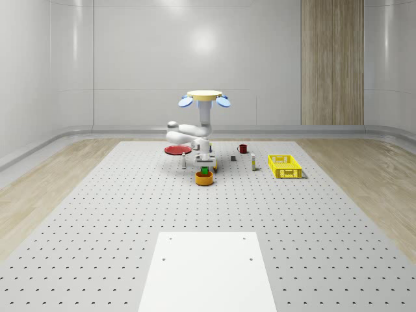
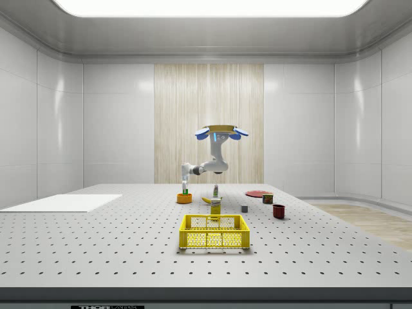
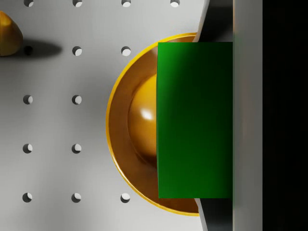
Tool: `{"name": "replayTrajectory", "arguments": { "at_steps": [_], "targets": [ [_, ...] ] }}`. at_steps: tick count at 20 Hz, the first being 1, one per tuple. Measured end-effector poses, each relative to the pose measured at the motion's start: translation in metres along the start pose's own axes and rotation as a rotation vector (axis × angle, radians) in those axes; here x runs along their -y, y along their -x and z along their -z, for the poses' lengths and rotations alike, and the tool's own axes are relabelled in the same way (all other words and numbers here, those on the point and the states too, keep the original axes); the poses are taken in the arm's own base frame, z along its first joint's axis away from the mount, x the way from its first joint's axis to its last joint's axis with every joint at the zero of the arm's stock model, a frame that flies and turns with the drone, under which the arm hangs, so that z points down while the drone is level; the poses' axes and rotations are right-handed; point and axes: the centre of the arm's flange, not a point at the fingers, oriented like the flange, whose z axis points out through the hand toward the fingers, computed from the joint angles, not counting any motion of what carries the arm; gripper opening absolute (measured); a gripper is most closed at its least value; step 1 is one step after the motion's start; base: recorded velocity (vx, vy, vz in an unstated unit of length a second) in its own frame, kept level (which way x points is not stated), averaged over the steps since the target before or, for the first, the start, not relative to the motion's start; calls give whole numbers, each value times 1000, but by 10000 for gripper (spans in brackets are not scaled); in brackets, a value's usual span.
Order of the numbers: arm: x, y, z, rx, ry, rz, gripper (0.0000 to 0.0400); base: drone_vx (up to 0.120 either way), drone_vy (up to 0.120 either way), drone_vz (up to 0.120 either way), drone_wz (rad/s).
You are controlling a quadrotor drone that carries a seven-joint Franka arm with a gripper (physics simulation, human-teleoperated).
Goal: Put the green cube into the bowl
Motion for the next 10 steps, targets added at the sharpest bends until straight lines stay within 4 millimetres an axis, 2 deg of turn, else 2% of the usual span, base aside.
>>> {"name": "replayTrajectory", "arguments": {
  "at_steps": [4,10],
  "targets": [
    [0,0,-2,0,0,1,250,0,0,0,0],
    [0,0,-23,0,0,2,250,0,0,0,0]
  ]
}}
